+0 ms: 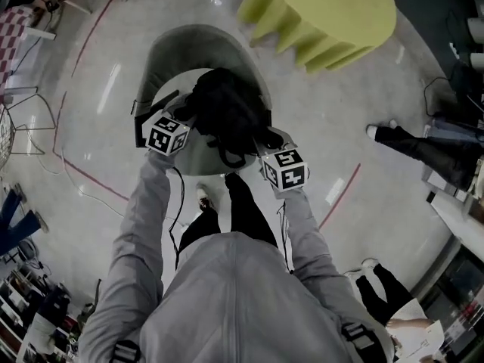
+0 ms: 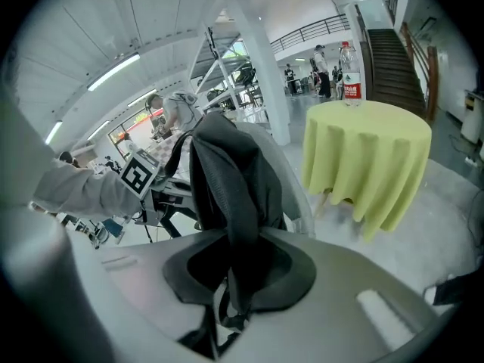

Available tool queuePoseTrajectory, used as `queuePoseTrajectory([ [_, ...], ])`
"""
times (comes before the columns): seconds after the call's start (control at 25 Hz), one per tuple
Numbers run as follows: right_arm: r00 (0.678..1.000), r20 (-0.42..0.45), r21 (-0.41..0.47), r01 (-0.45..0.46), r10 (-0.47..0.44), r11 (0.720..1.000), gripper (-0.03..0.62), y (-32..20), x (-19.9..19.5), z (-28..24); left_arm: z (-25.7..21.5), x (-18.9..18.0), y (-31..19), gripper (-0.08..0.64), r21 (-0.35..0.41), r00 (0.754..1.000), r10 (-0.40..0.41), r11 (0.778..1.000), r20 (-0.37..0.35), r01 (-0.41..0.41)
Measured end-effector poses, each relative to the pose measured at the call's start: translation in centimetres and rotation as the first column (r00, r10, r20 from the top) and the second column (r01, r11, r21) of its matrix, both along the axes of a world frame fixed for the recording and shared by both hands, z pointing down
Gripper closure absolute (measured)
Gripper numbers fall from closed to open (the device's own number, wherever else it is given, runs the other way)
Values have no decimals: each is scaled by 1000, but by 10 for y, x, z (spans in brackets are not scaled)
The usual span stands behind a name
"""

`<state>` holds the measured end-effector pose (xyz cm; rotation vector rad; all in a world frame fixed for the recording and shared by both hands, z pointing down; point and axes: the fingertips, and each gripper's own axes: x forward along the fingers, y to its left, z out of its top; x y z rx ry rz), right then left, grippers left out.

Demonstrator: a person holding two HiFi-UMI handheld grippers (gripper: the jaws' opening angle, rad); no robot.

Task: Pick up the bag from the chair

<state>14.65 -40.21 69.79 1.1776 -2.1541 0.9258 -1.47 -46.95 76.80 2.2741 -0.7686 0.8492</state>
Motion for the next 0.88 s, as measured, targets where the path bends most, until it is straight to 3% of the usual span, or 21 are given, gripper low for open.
queuePoseTrajectory([
  [0.48,999,-30,209,-34,41,977,531,51,-21,-110,-106,-32,78,520,144,998,-15,989,-53,23],
  [0.68,998,-51,314,-25,43,949,531,74,-29,-165,-162,-43,106,522,229,992,-57,970,-109,81],
  [0.88,997,-62,436,-16,48,900,531,98,-37,-221,-219,-52,132,522,332,985,-70,936,-161,120],
])
